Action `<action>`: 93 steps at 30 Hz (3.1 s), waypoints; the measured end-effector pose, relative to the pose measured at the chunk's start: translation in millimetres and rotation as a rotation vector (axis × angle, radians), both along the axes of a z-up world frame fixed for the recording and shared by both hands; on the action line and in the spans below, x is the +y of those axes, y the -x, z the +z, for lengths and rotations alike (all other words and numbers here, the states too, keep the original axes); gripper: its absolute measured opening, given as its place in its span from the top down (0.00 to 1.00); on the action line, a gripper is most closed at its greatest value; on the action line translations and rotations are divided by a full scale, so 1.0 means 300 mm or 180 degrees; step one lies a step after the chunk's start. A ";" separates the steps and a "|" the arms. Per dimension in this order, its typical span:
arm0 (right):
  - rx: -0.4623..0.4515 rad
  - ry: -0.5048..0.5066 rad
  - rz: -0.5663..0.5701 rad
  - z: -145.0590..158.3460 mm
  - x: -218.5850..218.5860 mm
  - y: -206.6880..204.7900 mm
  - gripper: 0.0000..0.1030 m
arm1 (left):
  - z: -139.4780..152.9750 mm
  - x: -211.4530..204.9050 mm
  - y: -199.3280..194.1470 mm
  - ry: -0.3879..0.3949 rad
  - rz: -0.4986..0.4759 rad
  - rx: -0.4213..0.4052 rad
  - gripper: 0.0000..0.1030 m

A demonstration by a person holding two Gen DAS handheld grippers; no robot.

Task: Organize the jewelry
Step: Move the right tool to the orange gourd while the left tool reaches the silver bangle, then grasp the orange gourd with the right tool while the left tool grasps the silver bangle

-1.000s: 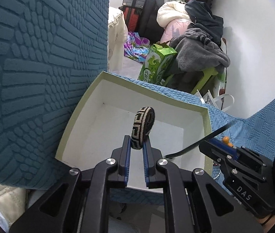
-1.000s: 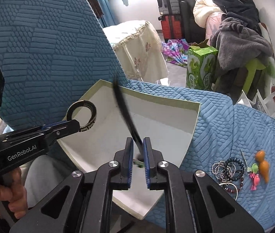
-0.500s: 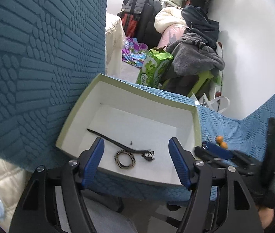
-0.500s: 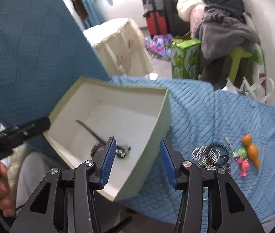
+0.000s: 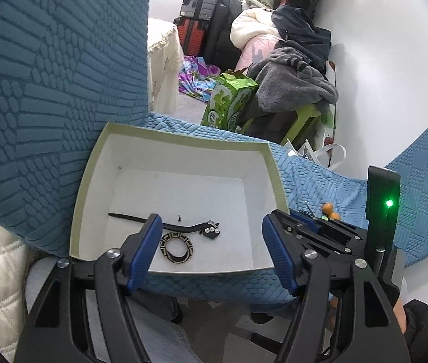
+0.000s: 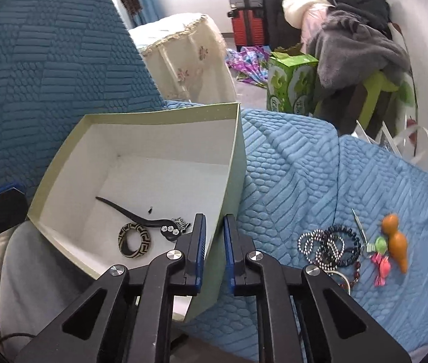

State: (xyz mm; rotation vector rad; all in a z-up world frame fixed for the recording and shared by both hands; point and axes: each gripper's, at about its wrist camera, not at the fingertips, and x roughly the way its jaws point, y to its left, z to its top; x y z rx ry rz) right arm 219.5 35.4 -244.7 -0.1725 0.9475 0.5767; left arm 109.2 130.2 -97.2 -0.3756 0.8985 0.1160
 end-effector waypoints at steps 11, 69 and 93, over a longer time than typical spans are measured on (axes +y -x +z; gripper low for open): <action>-0.0602 -0.0312 -0.0200 0.265 -0.319 0.101 0.90 | 0.083 -0.192 -0.059 0.0076 -0.0324 -0.0236 0.33; 0.0103 -0.0075 -0.0642 -0.202 -0.712 -0.269 0.74 | -0.460 -0.846 -0.299 -0.0830 -0.1496 0.0441 0.94; -0.0010 -0.0188 -0.1017 -0.077 -0.738 -0.112 0.75 | -0.290 -0.696 -0.246 -0.0015 -0.1254 0.0181 0.98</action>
